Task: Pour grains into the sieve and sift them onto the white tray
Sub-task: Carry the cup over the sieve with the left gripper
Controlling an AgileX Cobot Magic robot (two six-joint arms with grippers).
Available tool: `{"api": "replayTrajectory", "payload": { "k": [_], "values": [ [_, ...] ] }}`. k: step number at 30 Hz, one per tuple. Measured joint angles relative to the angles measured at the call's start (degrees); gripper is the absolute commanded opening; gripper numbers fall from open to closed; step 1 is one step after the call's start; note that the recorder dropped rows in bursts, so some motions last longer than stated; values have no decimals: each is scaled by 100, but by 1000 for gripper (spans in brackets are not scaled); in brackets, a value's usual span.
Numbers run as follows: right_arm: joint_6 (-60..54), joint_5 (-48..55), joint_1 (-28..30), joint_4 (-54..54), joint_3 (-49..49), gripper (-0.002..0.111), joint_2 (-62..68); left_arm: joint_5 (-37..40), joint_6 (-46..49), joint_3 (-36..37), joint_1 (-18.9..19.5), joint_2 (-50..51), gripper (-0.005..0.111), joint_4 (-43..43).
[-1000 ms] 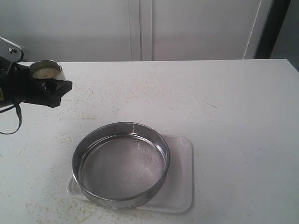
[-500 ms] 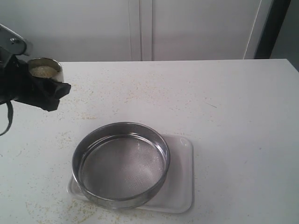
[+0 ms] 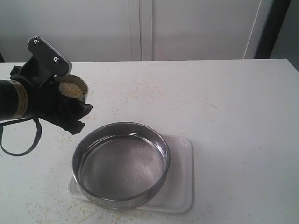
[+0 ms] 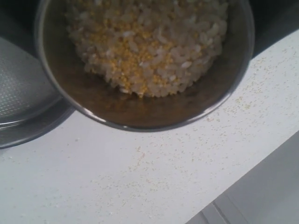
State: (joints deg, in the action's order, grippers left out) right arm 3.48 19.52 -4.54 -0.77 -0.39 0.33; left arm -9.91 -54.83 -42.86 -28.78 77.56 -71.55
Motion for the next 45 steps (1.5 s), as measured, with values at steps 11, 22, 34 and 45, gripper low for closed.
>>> {"api": "replayTrajectory", "payload": {
  "k": [11,22,34,45],
  "values": [
    [0,0,0,0,0,0,0,422,111,0,-360,13,0,-108],
    [0,0,0,0,0,0,0,411,111,0,-408,342,0,-152],
    [0,0,0,0,0,0,0,1338,220,-111,-1251,617,0,-619],
    [0,0,0,0,0,0,0,1425,1151,-282,-1395,1072,0,-619]
  ]
}}
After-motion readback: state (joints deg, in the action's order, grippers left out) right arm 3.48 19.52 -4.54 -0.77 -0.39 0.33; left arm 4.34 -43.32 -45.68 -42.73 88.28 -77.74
